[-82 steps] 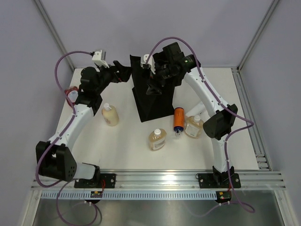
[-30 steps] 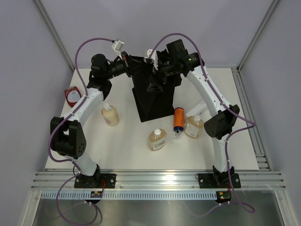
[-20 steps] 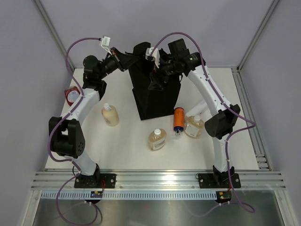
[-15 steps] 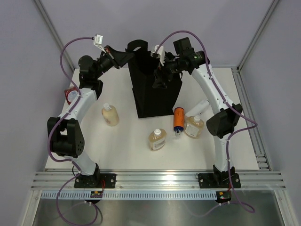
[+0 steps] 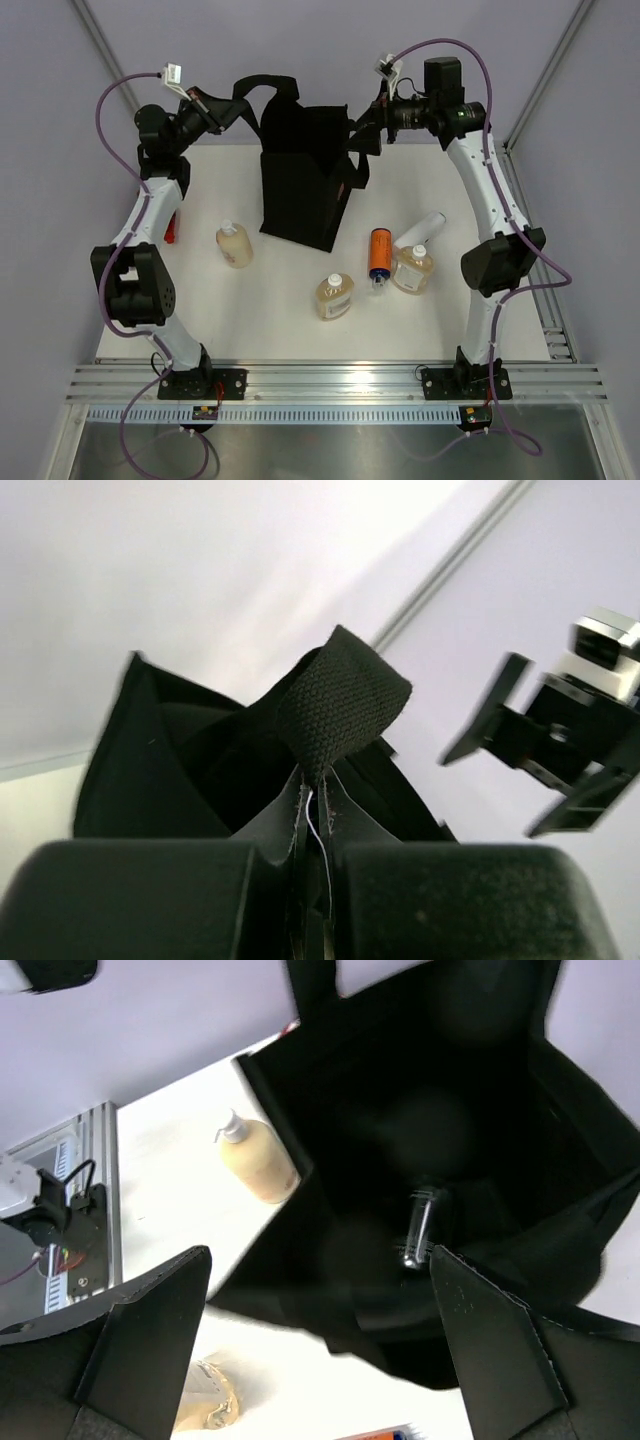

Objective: Place the personal care products into the canvas bag

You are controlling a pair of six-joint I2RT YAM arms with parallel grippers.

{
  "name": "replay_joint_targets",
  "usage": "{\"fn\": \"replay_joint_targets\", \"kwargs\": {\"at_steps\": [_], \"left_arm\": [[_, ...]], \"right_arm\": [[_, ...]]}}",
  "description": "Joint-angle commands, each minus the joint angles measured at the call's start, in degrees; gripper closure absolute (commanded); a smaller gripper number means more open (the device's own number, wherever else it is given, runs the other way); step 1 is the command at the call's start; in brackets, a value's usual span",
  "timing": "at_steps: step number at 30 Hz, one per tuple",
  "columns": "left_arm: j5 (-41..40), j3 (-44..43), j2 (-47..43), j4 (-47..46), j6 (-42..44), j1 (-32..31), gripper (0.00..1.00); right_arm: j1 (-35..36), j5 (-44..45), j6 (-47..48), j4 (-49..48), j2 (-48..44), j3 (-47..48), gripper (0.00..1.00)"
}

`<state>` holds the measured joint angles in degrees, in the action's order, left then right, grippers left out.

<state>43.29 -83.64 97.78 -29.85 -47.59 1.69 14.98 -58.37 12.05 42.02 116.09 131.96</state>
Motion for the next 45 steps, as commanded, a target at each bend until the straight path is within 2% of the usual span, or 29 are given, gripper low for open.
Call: {"fn": "replay_joint_targets", "kwargs": {"at_steps": [1, 3, 4, 6, 7, 8, 12, 14, 15, 18, 23, 26, 27, 29, 36, 40, 45], "left_arm": [[0.57, -3.64, 1.01, -1.10, 1.01, 1.56, 1.00], [1.27, -2.15, 1.01, -1.27, 0.31, 1.65, 0.96], [1.36, -1.28, 0.75, -1.27, 0.05, 1.82, 0.91], [1.45, 1.89, -1.08, -1.88, -0.48, 2.00, 0.79], [1.19, 3.03, -1.97, -2.14, -0.48, 2.26, 0.67], [0.75, 5.22, -2.93, -1.71, 0.30, 2.35, 0.43], [-3.12, 8.92, -9.70, 3.46, 6.44, 2.61, 0.11], [-5.22, 9.54, -13.65, 9.00, 11.17, 2.79, 0.02], [-6.01, 9.80, -14.80, 11.36, 13.12, 2.79, 0.01], [-11.19, 11.12, -19.98, 22.16, 20.06, 2.96, 0.01], [-19.19, 16.21, -29.55, 26.94, 26.23, 3.23, 0.01], [-19.82, 20.26, -34.21, 27.56, 26.59, 3.14, 0.01], [-19.91, 21.05, -35.28, 28.17, 26.67, 3.14, 0.01], [-20.17, 23.59, -37.30, 29.75, 26.94, 3.14, 0.01], [-25.61, 31.95, -49.15, 35.90, 26.68, 3.14, 0.01], [-28.69, 35.03, -54.87, 37.83, 26.76, 3.14, 0.01], [-30.72, 35.12, -58.57, 42.84, 27.29, 3.23, 0.01]], "right_arm": [[0.05, -5.88, 4.43, 3.14, -4.99, -1.52, 0.01], [-0.22, -4.84, 9.72, 8.57, -6.83, -4.50, 0.01], [-0.30, -3.52, 14.09, 10.26, -7.63, -5.39, 0.01], [-0.65, 0.68, 16.94, 13.16, -10.43, -9.67, 0.01], [-0.83, 2.28, 17.73, 13.26, -11.58, -11.45, 0.00], [-1.70, 3.69, 17.74, 13.26, -12.81, -13.46, 0.00], [-5.13, 11.67, 17.57, 11.95, -19.13, -25.40, 0.00], [-8.28, 13.54, 14.50, 10.72, -20.37, -28.67, 0.01], [-9.43, 16.50, 12.49, 9.76, -21.25, -31.91, 0.00], [-14.52, 22.40, -4.52, 6.68, -21.17, -37.02, 0.01], [-19.11, 33.30, -20.46, 0.55, -21.69, -46.25, 0.01], [-19.29, 44.88, -30.92, -2.63, -23.36, -52.49, 0.01], [-19.29, 46.23, -34.60, -2.99, -23.80, -53.29, 0.00], [-19.29, 49.38, -37.96, -2.56, -23.72, -54.61, 0.00], [-19.29, 48.70, -46.77, -4.92, -16.88, -55.68, 0.00], [-19.11, 48.08, -49.40, -6.95, -11.08, -52.34, 0.00], [-16.93, 54.05, -50.38, -3.53, -3.61, -44.61, 0.00]]}}
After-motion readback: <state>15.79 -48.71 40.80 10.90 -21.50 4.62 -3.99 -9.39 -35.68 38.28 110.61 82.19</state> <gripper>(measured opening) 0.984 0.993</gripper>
